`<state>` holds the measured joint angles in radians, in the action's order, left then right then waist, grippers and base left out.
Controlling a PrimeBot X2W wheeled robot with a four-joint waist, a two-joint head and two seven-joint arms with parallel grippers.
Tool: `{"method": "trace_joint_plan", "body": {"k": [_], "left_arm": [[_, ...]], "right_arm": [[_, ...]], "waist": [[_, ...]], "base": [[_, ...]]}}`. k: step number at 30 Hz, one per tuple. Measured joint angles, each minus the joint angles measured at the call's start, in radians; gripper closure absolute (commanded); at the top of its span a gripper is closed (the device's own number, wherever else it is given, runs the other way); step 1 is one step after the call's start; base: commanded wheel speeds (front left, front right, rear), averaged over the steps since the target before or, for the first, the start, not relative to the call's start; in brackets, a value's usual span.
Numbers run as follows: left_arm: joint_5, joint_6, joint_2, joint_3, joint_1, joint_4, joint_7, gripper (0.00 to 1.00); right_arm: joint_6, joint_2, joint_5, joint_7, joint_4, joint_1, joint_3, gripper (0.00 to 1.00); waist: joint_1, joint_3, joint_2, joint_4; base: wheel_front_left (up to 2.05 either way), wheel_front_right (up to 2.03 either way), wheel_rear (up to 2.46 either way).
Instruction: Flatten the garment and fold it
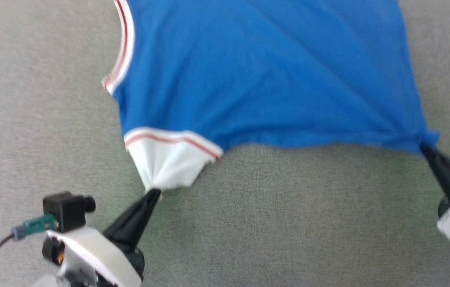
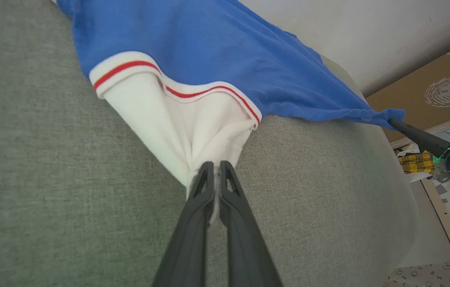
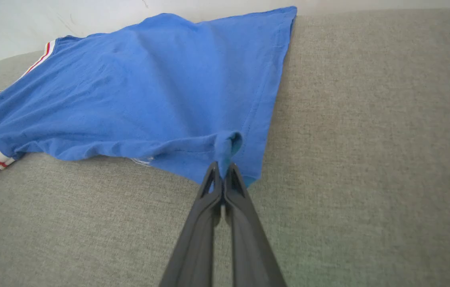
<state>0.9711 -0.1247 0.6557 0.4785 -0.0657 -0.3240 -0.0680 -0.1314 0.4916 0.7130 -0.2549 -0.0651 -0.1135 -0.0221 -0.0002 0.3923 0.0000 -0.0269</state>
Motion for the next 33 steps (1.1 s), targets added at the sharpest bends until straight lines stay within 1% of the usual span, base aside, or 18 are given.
{"method": "trace_joint_plan", "body": {"k": [4, 7, 11, 15, 17, 24, 27, 31, 33], "left_arm": [[0.063, -0.003, 0.008, -0.001, 0.068, -0.007, -0.027, 1.0], [0.113, -0.017, 0.022, 0.0, 0.128, -0.02, -0.058, 1.0], [0.173, -0.036, 0.044, 0.0, 0.213, -0.041, -0.087, 1.0], [0.239, -0.054, 0.062, 0.001, 0.303, -0.069, -0.113, 1.0], [0.265, -0.061, 0.07, 0.002, 0.348, -0.082, -0.118, 1.0], [0.326, -0.061, 0.077, 0.005, 0.446, -0.117, -0.126, 1.0], [0.33, -0.061, 0.079, -0.002, 0.46, -0.128, -0.11, 1.0], [0.307, -0.059, 0.093, -0.032, 0.456, -0.151, -0.074, 1.0], [0.281, -0.053, 0.101, -0.044, 0.442, -0.162, -0.067, 1.0]], "right_arm": [[0.0, -0.023, 0.012, -0.065, -0.016, 0.093, 0.029, 1.0], [0.0, -0.029, 0.027, -0.128, -0.027, 0.162, 0.049, 1.0], [0.0, -0.025, 0.037, -0.246, -0.04, 0.261, 0.068, 1.0], [0.0, -0.035, 0.062, -0.356, -0.064, 0.354, 0.108, 1.0], [0.0, -0.051, 0.064, -0.406, -0.081, 0.399, 0.128, 1.0], [0.0, -0.113, 0.07, -0.586, -0.117, 0.532, 0.171, 1.0], [0.0, -0.143, 0.068, -0.617, -0.147, 0.56, 0.198, 1.0], [0.0, -0.17, 0.058, -0.605, -0.193, 0.56, 0.235, 1.0], [0.0, -0.174, 0.046, -0.586, -0.212, 0.549, 0.242, 1.0]], "waist": [[0.0, -0.054, 0.0, 0.005], [0.0, -0.094, 0.0, 0.008], [0.0, -0.15, 0.0, 0.01], [-0.0001, -0.203, 0.0, 0.011], [0.0, -0.228, 0.0, 0.012], [0.0, -0.28, 0.0, 0.029], [0.0002, -0.284, 0.0, 0.044], [0.0001, -0.281, 0.0, 0.058], [0.0002, -0.274, 0.0, 0.06]], "base": [[0.0, 0.0, 0.0], [0.0, 0.0, 0.0], [0.0, 0.0, 0.0], [0.0, 0.0, 0.0], [0.0, 0.0, 0.0], [0.0, 0.0, 0.0], [0.0, 0.0, 0.0], [0.0, 0.0, 0.0], [0.0, 0.0, 0.0]]}}
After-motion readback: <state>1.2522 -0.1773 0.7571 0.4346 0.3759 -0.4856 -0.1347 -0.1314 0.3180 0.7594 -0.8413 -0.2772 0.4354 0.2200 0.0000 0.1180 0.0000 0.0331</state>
